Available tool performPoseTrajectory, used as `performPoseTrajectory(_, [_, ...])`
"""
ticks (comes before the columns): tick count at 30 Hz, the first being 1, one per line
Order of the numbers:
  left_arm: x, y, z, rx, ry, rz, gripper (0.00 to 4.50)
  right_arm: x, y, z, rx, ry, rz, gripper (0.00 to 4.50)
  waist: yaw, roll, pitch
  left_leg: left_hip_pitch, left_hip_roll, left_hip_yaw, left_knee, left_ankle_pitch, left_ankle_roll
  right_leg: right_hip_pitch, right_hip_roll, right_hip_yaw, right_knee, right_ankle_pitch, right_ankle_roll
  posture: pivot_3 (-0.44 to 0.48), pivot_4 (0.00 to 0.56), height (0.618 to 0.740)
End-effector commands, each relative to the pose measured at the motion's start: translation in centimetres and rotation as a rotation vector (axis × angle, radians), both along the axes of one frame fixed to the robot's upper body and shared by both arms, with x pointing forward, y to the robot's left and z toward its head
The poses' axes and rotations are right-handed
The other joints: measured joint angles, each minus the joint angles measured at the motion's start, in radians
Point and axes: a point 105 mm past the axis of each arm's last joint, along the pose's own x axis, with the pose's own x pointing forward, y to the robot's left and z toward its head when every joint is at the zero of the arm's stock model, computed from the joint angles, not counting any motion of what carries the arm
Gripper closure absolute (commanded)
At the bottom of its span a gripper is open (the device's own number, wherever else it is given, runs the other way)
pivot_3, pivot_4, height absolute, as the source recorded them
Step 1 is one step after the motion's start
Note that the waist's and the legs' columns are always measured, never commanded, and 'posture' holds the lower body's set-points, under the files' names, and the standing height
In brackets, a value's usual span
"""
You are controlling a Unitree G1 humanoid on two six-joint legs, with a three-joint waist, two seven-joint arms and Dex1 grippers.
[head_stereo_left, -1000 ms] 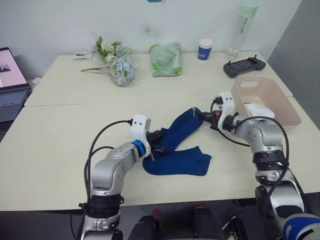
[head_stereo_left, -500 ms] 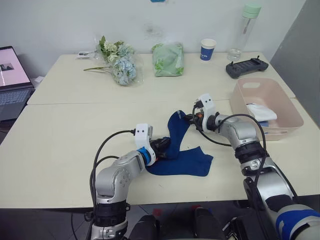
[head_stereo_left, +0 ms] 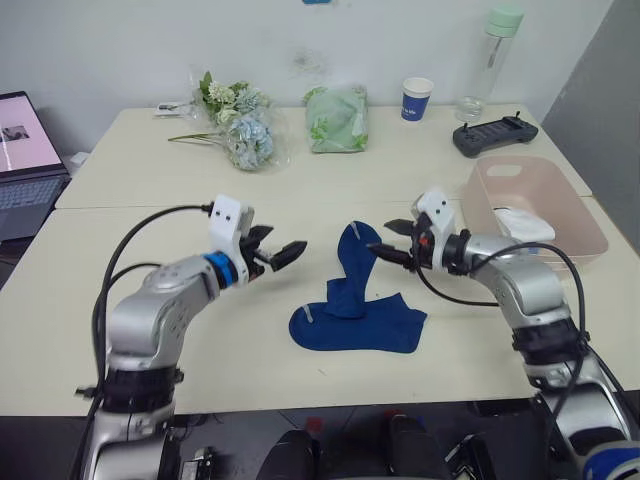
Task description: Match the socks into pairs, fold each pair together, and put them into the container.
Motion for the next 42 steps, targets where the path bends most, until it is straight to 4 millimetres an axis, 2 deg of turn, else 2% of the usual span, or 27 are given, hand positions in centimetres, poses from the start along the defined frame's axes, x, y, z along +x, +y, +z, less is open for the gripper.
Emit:
performPoseTrajectory(1, [2.1, -2.0, -0.2, 0.020, -0.043, -0.077, 0.00, -3.2, 2.0, 0.7, -0.073, -0.081, 0.218, 0.95, 0.000, 0.000, 0.000, 0.000, 0.000, 0.000, 0.000, 0.000, 0.000, 0.000, 0.000, 0.000, -0.001, 0.000, 0.000, 0.000, 0.150, 0.740])
performPoseTrajectory(5, [4.8, -5.1, -0.6, 0.019, -0.045, -0.142, 0.00, -5.2, 3.6, -0.8, -0.151, -0.098, 0.369, 0.95, -0.001, -0.001, 0.000, -0.001, 0.000, -0.001, 0.000, 0.000, 0.000, 0.000, 0.000, -0.002, -0.001, 0.000, 0.000, 0.000, 0.150, 0.740])
performPoseTrajectory(9, [6.2, -7.7, -1.5, 0.051, -0.029, -0.185, 0.00, -5.4, 4.6, -2.9, -0.265, -0.156, 0.445, 0.95, -0.004, -0.001, 0.000, -0.001, -0.001, -0.001, 0.000, 0.000, 0.000, 0.000, 0.000, -0.002, -0.001, 0.000, 0.000, 0.000, 0.150, 0.740])
performPoseTrajectory(16, [6.7, -8.5, -3.5, 0.136, 0.013, -0.213, 0.00, -4.8, 5.2, -4.5, -0.391, -0.273, 0.488, 0.95, -0.009, -0.001, 0.000, -0.003, 0.000, 0.000, 0.001, 0.000, 0.000, -0.005, 0.000, -0.001, 0.001, 0.000, 0.000, 0.000, 0.150, 0.740])
performPoseTrajectory(17, [6.7, -8.4, -3.7, 0.142, 0.016, -0.211, 0.19, -4.5, 5.2, -4.6, -0.397, -0.289, 0.476, 0.92, -0.007, -0.001, 0.000, -0.005, 0.000, 0.000, 0.001, 0.000, 0.000, -0.006, 0.000, -0.001, 0.001, 0.000, 0.000, 0.000, 0.150, 0.740])
performPoseTrajectory(20, [6.7, -8.2, -3.5, 0.126, 0.015, -0.213, 0.92, -4.4, 5.2, -3.9, -0.352, -0.285, 0.464, 1.58, -0.007, -0.001, 0.000, -0.012, -0.001, 0.000, 0.004, 0.000, 0.000, -0.013, 0.000, 0.000, 0.003, 0.000, 0.001, 0.000, 0.150, 0.740])
performPoseTrajectory(28, [6.8, -7.6, -3.5, 0.119, 0.014, -0.199, 3.48, -4.0, 4.2, -3.9, -0.370, -0.304, 0.455, 4.46, -0.007, -0.001, 0.000, -0.014, -0.001, 0.000, 0.004, 0.001, -0.001, -0.015, 0.000, -0.001, 0.005, 0.000, 0.001, 0.000, 0.150, 0.740])
performPoseTrajectory(31, [6.9, -6.9, -3.5, 0.113, 0.013, -0.173, 4.39, -3.8, 3.8, -3.2, -0.353, -0.329, 0.449, 4.50, -0.007, -0.001, 0.000, -0.014, -0.001, 0.000, 0.004, 0.001, -0.001, -0.016, 0.000, -0.001, 0.006, 0.000, 0.001, 0.000, 0.150, 0.740])
performPoseTrajectory(39, [6.8, -6.7, -3.5, 0.105, 0.023, -0.167, 4.45, -4.7, 3.6, -2.2, -0.330, -0.385, 0.495, 4.50, -0.007, -0.001, 0.000, -0.014, -0.001, 0.000, 0.004, 0.001, -0.001, -0.016, 0.000, -0.001, 0.007, 0.000, 0.001, 0.000, 0.150, 0.740])
performPoseTrajectory(42, [7.2, -6.8, -2.6, 0.106, -0.001, -0.156, 4.50, -3.7, 3.6, -1.9, -0.264, -0.362, 0.391, 3.62, -0.007, -0.001, 0.000, -0.014, -0.001, 0.000, 0.005, 0.001, -0.001, -0.016, 0.000, -0.001, 0.007, 0.000, 0.001, 0.000, 0.150, 0.740])
